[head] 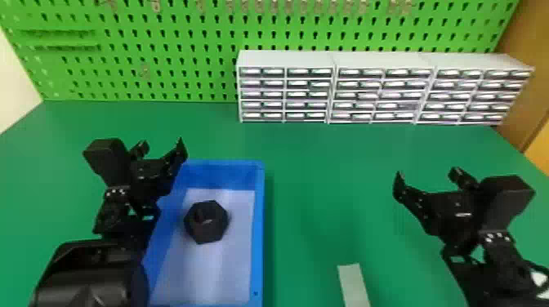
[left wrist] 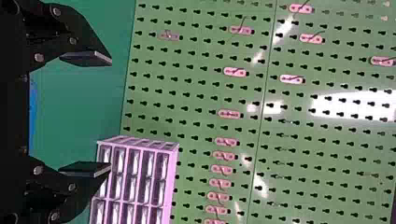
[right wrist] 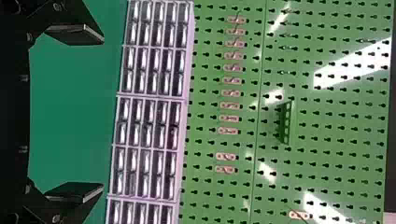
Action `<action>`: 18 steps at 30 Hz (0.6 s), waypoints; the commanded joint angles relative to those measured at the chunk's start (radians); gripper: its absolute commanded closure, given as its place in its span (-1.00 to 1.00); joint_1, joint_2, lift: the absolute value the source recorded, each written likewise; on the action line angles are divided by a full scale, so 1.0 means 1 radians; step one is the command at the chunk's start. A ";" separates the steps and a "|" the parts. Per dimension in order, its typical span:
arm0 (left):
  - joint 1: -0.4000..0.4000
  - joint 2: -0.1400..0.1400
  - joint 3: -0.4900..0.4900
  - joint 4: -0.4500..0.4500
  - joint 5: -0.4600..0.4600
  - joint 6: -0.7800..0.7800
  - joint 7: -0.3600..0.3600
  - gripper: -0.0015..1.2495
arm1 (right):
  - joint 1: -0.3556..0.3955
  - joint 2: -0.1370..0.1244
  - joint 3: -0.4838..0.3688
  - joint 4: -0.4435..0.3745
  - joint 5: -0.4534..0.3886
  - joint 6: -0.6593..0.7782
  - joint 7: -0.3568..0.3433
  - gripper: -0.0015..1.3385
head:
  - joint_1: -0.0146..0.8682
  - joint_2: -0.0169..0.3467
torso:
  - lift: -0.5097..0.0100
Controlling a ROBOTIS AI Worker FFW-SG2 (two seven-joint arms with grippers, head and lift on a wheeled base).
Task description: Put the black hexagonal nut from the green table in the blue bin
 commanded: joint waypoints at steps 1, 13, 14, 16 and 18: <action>-0.002 -0.003 -0.001 0.000 0.000 0.000 0.000 -0.27 | -0.003 -0.002 0.000 0.000 0.000 0.001 0.000 -0.72 | 0.59 -0.63 | 0.59; -0.005 -0.003 -0.001 0.000 -0.006 0.000 0.000 -0.27 | -0.015 -0.004 0.004 0.004 0.000 0.005 0.000 -0.72 | 0.59 -0.63 | 0.59; -0.005 -0.003 -0.001 0.000 -0.006 0.000 0.000 -0.27 | -0.015 -0.004 0.004 0.005 0.000 0.005 0.000 -0.72 | 0.59 -0.63 | 0.59; -0.005 -0.003 -0.003 0.000 -0.006 0.000 0.000 -0.27 | -0.017 -0.005 0.004 0.005 0.000 0.005 0.000 -0.72 | 0.59 -0.63 | 0.59; -0.005 -0.003 -0.003 0.000 -0.008 0.000 0.000 -0.27 | -0.018 -0.005 0.004 0.005 0.000 0.005 0.000 -0.72 | 0.59 -0.63 | 0.59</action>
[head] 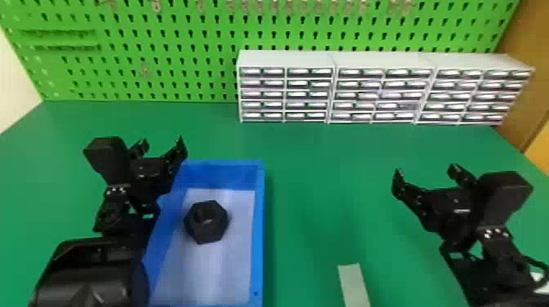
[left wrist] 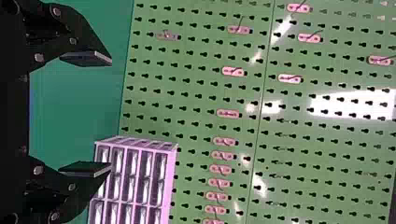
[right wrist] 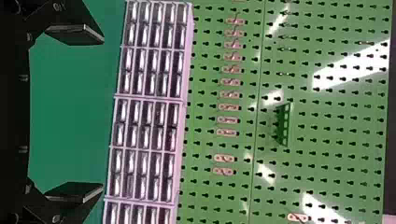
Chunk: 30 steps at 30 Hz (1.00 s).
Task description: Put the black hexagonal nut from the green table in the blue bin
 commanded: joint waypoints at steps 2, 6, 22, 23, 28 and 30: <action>0.000 -0.003 -0.001 0.000 0.000 0.000 0.000 -0.27 | -0.005 -0.001 0.000 0.002 0.000 0.000 0.000 -0.72 | 0.59 -0.63 | 0.59; 0.000 -0.003 -0.001 0.000 0.000 0.000 0.000 -0.27 | -0.006 -0.001 0.000 0.002 0.000 0.002 0.000 -0.72 | 0.59 -0.63 | 0.59; 0.003 -0.003 -0.004 0.000 0.000 0.000 0.000 -0.27 | -0.005 -0.001 0.000 0.002 -0.003 0.005 0.000 -0.72 | 0.59 -0.63 | 0.59; 0.003 -0.003 -0.002 0.000 0.000 0.000 0.000 -0.27 | -0.005 -0.001 0.000 0.002 -0.003 0.005 0.000 -0.72 | 0.59 -0.63 | 0.59; 0.004 -0.003 -0.002 0.000 0.000 0.000 0.000 -0.27 | -0.005 -0.001 0.000 0.002 -0.003 0.005 0.000 -0.72 | 0.59 -0.63 | 0.59; 0.004 -0.003 -0.002 0.000 0.000 0.000 0.000 -0.27 | -0.005 -0.001 0.002 0.002 -0.003 0.005 0.000 -0.72 | 0.59 -0.63 | 0.59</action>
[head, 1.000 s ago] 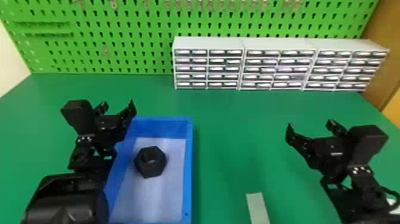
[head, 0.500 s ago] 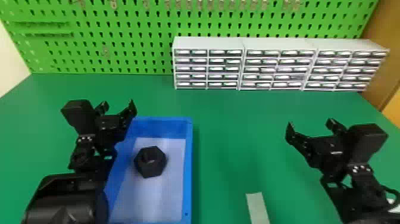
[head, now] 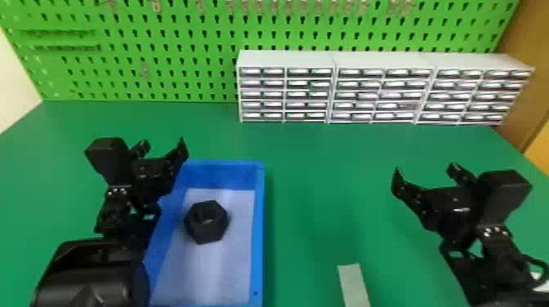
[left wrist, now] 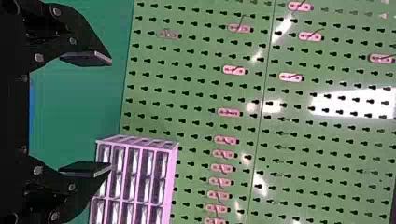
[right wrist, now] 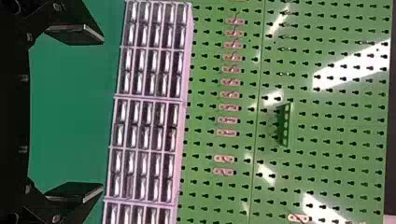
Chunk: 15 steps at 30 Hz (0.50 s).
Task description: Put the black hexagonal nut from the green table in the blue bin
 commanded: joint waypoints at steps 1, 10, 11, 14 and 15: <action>0.001 -0.003 0.000 0.000 0.000 0.000 0.000 -0.27 | 0.000 0.000 0.001 0.000 0.000 0.000 0.000 -0.72 | 0.59 -0.63 | 0.59; 0.002 -0.003 0.000 0.000 0.000 0.000 0.000 -0.27 | 0.002 0.000 0.003 0.000 -0.002 0.000 0.000 -0.72 | 0.59 -0.63 | 0.59; 0.002 -0.003 0.000 0.000 0.000 0.000 0.000 -0.28 | 0.002 0.000 0.003 0.000 -0.002 0.000 0.000 -0.72 | 0.59 -0.63 | 0.59; 0.002 -0.003 0.000 0.000 0.000 0.000 0.000 -0.27 | 0.002 0.002 0.001 0.000 -0.002 0.000 0.000 -0.72 | 0.59 -0.63 | 0.59; 0.002 -0.003 0.000 0.000 0.000 0.000 0.000 -0.27 | 0.003 0.002 0.001 0.000 -0.003 0.000 0.000 -0.72 | 0.59 -0.63 | 0.59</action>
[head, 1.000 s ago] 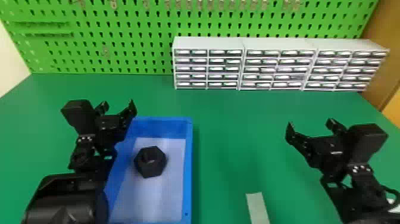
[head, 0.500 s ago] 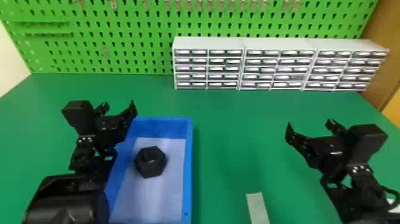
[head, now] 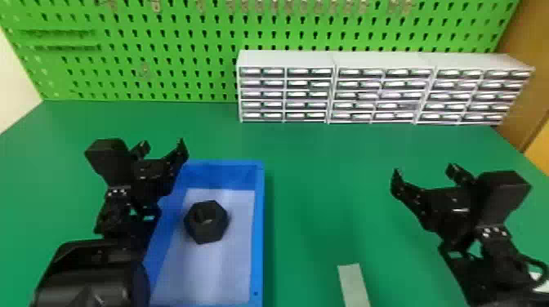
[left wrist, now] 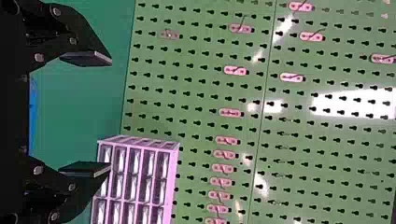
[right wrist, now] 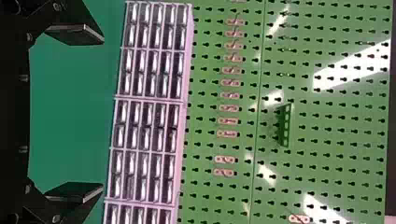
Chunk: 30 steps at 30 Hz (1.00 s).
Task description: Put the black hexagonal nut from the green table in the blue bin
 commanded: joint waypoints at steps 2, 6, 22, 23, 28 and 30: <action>0.000 -0.003 0.001 0.000 0.000 0.000 0.000 -0.27 | 0.002 0.001 0.001 0.000 -0.001 0.000 0.000 -0.72 | 0.59 -0.63 | 0.59; 0.000 -0.003 0.000 0.000 0.000 0.000 0.000 -0.27 | 0.002 0.001 0.002 0.000 -0.001 0.000 0.000 -0.72 | 0.59 -0.63 | 0.59; -0.003 -0.003 0.006 0.000 -0.002 0.000 0.000 -0.27 | -0.012 -0.008 0.014 0.006 -0.001 0.000 0.000 -0.72 | 0.59 -0.63 | 0.59; -0.003 -0.003 0.006 0.000 -0.002 0.000 0.000 -0.27 | -0.012 -0.009 0.014 0.006 -0.001 0.001 0.000 -0.72 | 0.59 -0.63 | 0.59; -0.003 -0.003 0.004 0.000 -0.002 0.000 0.000 -0.27 | -0.012 -0.009 0.016 0.006 -0.001 0.000 0.000 -0.72 | 0.59 -0.63 | 0.59; -0.003 -0.003 0.004 0.000 -0.002 0.000 0.000 -0.27 | -0.012 -0.009 0.016 0.006 -0.001 0.000 0.000 -0.72 | 0.59 -0.63 | 0.59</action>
